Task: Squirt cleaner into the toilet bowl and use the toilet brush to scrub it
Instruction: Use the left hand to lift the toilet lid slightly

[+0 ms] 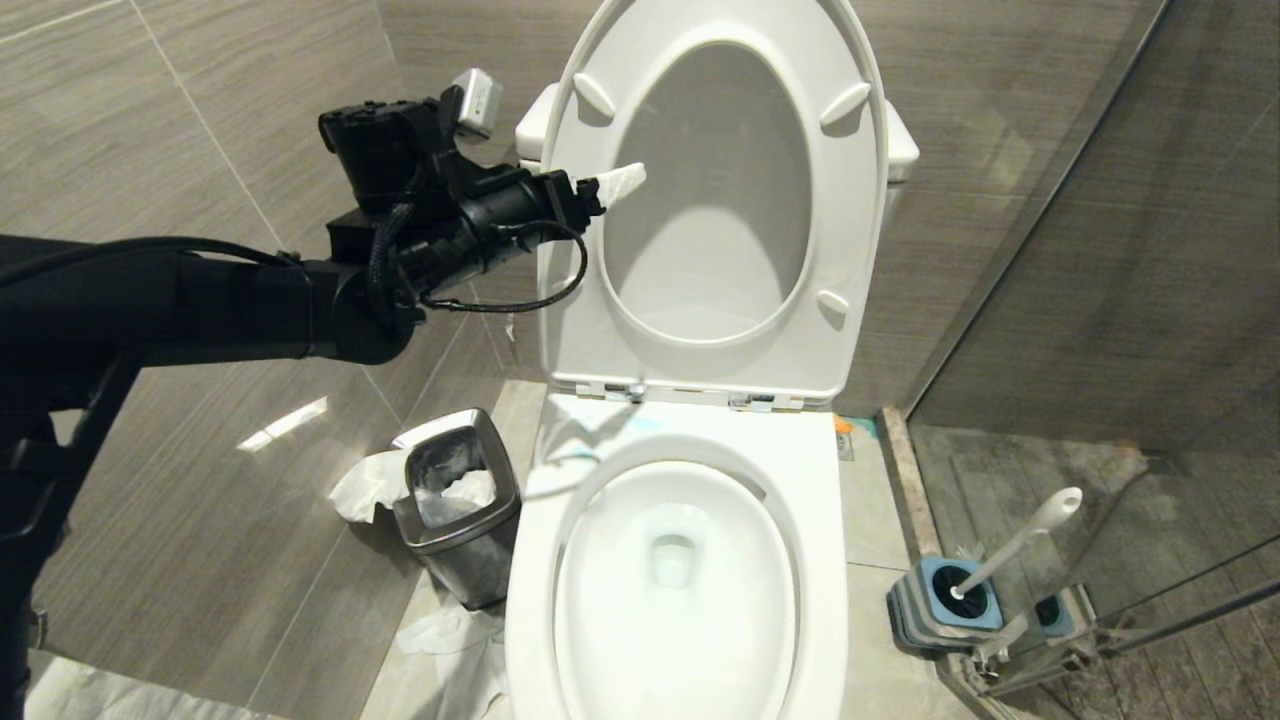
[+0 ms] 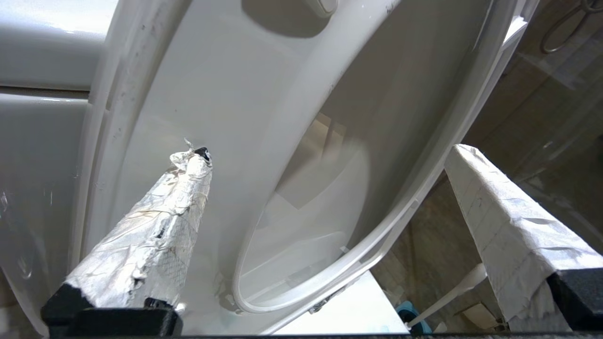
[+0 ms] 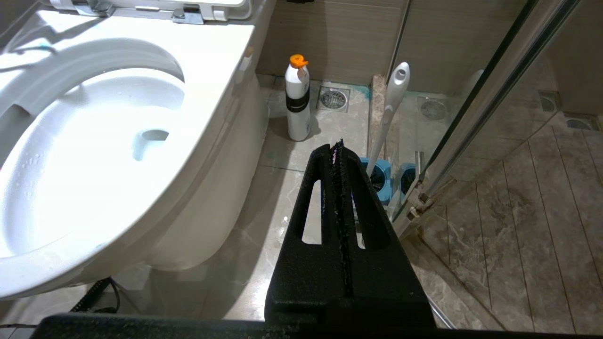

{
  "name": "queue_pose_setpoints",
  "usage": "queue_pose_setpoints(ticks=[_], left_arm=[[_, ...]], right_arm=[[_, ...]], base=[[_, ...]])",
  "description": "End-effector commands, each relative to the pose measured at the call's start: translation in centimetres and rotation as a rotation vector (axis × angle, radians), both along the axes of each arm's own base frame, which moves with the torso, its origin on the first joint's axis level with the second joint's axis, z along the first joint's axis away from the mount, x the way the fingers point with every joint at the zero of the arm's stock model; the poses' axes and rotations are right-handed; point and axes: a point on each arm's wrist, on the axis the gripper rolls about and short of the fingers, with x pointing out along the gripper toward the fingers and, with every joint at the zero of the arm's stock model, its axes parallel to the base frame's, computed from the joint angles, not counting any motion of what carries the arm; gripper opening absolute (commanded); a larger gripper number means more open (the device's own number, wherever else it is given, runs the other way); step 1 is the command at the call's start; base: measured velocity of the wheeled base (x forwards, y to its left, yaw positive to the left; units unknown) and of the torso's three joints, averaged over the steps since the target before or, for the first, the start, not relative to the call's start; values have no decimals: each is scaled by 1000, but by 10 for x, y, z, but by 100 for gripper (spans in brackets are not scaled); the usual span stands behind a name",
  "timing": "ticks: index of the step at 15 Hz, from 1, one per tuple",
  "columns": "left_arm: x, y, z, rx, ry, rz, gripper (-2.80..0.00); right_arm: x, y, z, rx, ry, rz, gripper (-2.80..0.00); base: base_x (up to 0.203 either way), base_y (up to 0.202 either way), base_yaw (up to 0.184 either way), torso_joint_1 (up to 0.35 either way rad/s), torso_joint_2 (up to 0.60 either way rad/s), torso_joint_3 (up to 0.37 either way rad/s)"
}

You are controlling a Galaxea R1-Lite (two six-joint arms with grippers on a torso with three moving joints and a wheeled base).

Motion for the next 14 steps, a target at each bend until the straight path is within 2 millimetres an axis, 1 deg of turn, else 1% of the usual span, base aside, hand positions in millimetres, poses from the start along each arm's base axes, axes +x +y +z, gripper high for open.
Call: queue_pose_setpoints(ticks=[1,2,4,6,10,13,14], left_arm=[[-2,-2,1,-5,-5,3,0],[-5,-1,7,-12,-13,2,0],[-16,4,23,-29,-37,-5,0],[-33,10,43,-85,-11,-29,0],[-72,21,80,-266,174,-118,0],[-98,31,93,-313,323,-131,0],[-104,35,90,-313,400,-114,0]], right_arm=[[0,0,0,0,2,1,-280],[0,0,0,0,2,1,-280],[0,0,0,0,2,1,-280],[0,0,0,0,2,2,-280],[0,0,0,0,2,1,-280],[0,0,0,0,2,2,-280],[0,0,0,0,2,1,-280]], base=[[0,0,0,0,0,0],[0,0,0,0,0,0],[0,0,0,0,0,0],[0,0,0,0,0,0],[0,0,0,0,0,0],[0,0,0,0,0,0],[0,0,0,0,0,0]])
